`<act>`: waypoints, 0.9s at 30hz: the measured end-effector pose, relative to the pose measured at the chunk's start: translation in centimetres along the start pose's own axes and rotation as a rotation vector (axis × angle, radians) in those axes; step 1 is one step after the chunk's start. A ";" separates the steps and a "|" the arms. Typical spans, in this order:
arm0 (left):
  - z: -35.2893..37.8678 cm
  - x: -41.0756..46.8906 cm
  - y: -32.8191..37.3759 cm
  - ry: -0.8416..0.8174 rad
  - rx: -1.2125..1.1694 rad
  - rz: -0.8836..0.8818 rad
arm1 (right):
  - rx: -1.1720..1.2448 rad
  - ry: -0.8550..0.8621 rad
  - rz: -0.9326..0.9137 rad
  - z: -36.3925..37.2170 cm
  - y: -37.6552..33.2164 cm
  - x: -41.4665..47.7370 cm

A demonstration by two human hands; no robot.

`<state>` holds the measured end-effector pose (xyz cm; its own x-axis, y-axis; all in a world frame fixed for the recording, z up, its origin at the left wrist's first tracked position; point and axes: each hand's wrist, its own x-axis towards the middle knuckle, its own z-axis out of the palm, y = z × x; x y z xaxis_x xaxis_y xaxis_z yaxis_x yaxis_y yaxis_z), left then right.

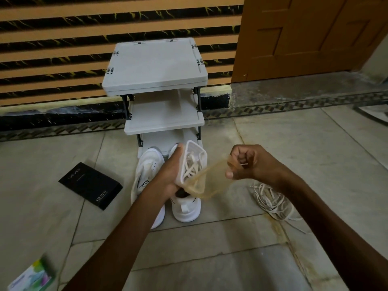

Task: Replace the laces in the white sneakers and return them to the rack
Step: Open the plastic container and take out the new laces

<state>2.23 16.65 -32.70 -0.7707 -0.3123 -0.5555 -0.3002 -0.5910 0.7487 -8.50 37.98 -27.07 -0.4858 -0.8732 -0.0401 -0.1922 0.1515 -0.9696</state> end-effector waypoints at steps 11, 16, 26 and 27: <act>0.1 0.2 -0.1 -0.031 -0.218 -0.035 | -0.919 -0.098 -0.252 4.7 10.1 -4.7; 0.7 0.0 -0.5 -0.058 -0.191 -0.055 | -1.083 -0.243 -0.272 6.4 12.9 -6.9; 1.7 0.1 -1.5 -0.110 -0.113 -0.077 | -0.416 0.409 -0.185 4.5 1.5 0.4; 2.0 0.1 -1.5 -0.116 -0.125 -0.076 | -0.488 0.317 -0.128 4.4 0.8 1.1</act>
<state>1.54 18.98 -33.16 -0.8101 -0.1797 -0.5581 -0.2936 -0.6997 0.6514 -5.44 35.10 -28.94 -0.6490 -0.7293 0.2166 -0.5996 0.3151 -0.7356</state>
